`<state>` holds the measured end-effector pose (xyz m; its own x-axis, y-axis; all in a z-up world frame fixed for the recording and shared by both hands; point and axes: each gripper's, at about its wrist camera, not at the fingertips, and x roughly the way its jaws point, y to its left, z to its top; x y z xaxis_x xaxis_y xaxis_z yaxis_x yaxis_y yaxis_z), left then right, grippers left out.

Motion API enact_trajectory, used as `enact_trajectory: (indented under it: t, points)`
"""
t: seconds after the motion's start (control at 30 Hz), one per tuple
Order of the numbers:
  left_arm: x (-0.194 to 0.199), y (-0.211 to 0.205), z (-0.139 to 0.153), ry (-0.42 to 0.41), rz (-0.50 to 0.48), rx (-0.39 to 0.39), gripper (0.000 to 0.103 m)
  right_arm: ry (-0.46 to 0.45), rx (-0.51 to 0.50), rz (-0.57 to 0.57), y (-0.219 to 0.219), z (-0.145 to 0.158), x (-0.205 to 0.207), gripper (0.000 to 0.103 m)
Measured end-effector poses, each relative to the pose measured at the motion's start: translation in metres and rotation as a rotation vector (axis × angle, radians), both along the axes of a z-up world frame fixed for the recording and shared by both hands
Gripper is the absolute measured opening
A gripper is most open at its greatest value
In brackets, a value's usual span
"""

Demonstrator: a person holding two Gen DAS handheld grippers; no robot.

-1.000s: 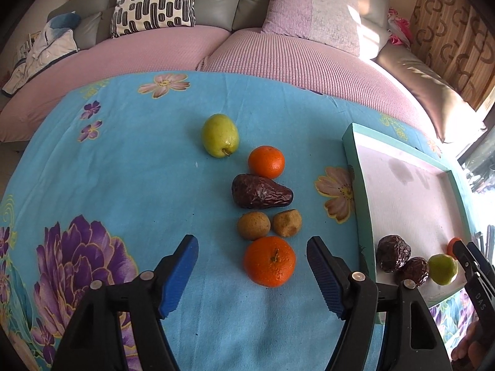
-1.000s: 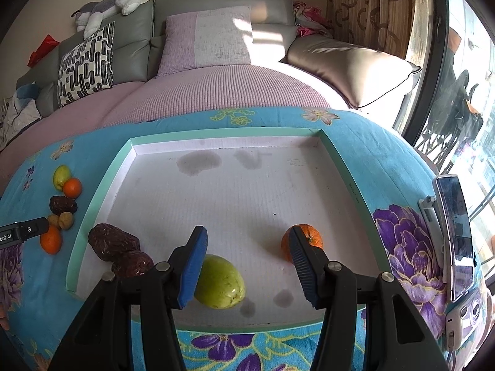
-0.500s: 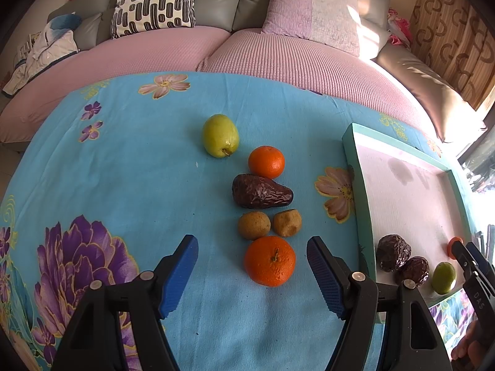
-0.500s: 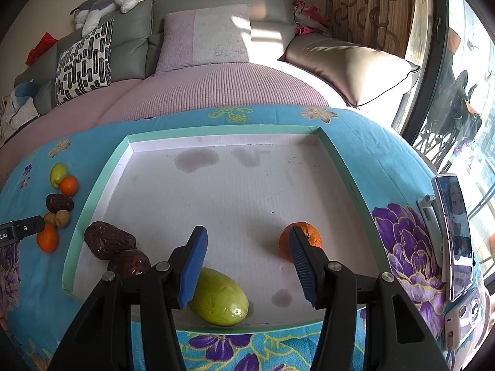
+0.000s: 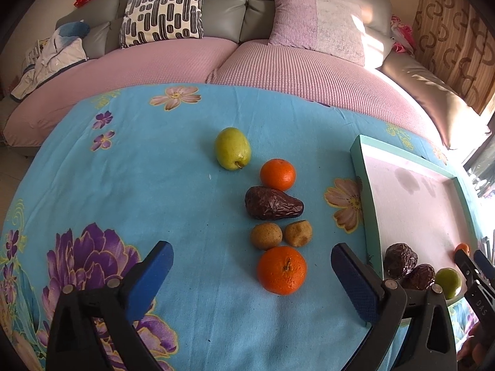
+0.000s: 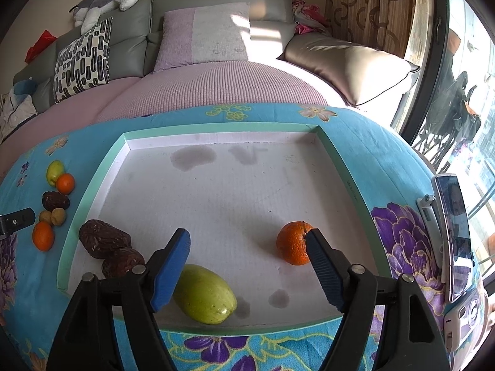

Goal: Organize fruits
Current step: 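Open both tools to release the date and pear in the tray, then withdraw both tools from the tray toward the fruits on the cloth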

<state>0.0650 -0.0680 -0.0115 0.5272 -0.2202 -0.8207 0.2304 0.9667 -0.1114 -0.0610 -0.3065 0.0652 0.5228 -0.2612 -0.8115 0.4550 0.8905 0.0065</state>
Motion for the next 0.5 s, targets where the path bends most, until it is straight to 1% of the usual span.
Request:
enact_trajectory:
  t: [0.07,0.1,0.17,0.37,0.5]
  points:
    - [0.0,0.0014,0.0014,-0.014,0.004,0.001,0.103,-0.005,-0.004,-0.004,-0.0013,-0.0003,-0.0007,0.085]
    - [0.0001,0.0023,0.0017,-0.021,0.007,0.005,0.103,-0.011,-0.003,-0.006,-0.002,-0.0001,-0.0014,0.089]
    - [0.0001,0.0033,0.0025,-0.035,0.009,0.009,0.103,-0.026,-0.005,-0.012,-0.003,0.0008,-0.0032,0.093]
    - [-0.0015,0.0036,0.0047,-0.067,0.005,0.019,0.103,-0.056,-0.013,-0.006,-0.0027,0.0039,-0.0036,0.094]
    - [-0.0036,0.0035,0.0067,-0.087,-0.003,0.017,0.103,-0.079,-0.043,0.006,0.0009,0.0079,-0.0028,0.095]
